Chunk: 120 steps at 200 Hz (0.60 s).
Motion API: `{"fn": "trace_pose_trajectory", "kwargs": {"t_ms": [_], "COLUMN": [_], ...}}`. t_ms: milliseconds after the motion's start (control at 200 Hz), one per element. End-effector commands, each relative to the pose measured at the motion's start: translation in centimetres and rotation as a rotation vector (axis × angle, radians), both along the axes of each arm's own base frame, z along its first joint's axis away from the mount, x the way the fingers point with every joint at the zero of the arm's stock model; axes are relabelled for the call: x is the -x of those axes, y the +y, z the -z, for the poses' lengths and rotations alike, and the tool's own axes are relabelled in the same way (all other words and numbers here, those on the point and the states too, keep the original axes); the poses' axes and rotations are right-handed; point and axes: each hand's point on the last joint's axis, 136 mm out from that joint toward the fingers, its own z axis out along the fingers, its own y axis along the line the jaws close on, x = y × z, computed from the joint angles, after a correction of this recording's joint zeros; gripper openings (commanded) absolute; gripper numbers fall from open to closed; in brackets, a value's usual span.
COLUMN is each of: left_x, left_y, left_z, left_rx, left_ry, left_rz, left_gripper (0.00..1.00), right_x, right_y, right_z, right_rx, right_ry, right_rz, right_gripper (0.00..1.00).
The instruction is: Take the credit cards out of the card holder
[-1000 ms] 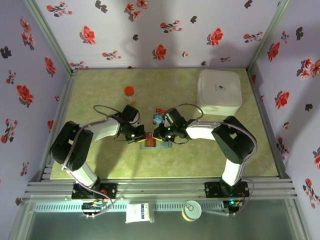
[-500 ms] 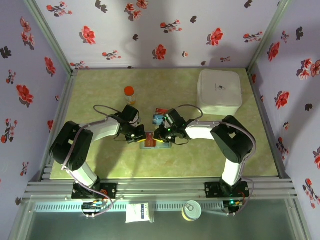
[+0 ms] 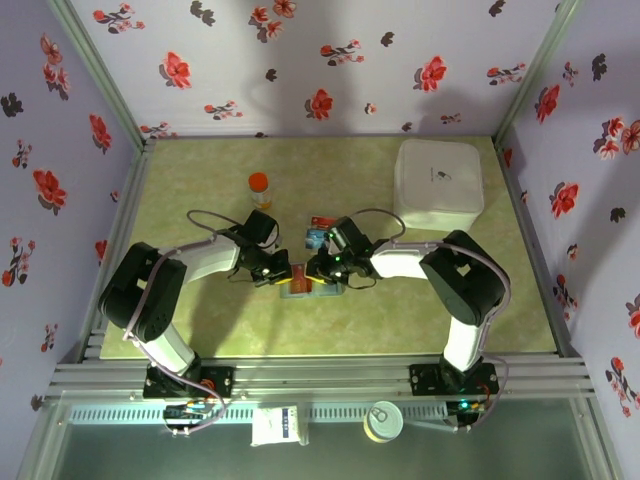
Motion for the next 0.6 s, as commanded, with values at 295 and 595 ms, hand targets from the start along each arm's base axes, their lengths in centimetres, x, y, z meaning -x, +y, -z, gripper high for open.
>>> {"fn": "trace_pose_trajectory", "kwargs": {"t_ms": [295,595], "left_x": [1.0,1.0], "left_y": [0.6,0.7], "left_z": [0.5,0.5], "left_rx": [-0.036,-0.038], "left_ry": [0.029,0.028], "left_rz": [0.01,0.01], "left_gripper": [0.0,0.0], "right_x": [-0.3,-0.2], "right_y": [0.2,-0.6], "right_z": [-1.5,-1.2], "right_rx": [-0.079,-0.067], "right_ry": [-0.017,-0.017], "right_rz": [0.026,0.042], "right_gripper": [0.12,0.07]}}
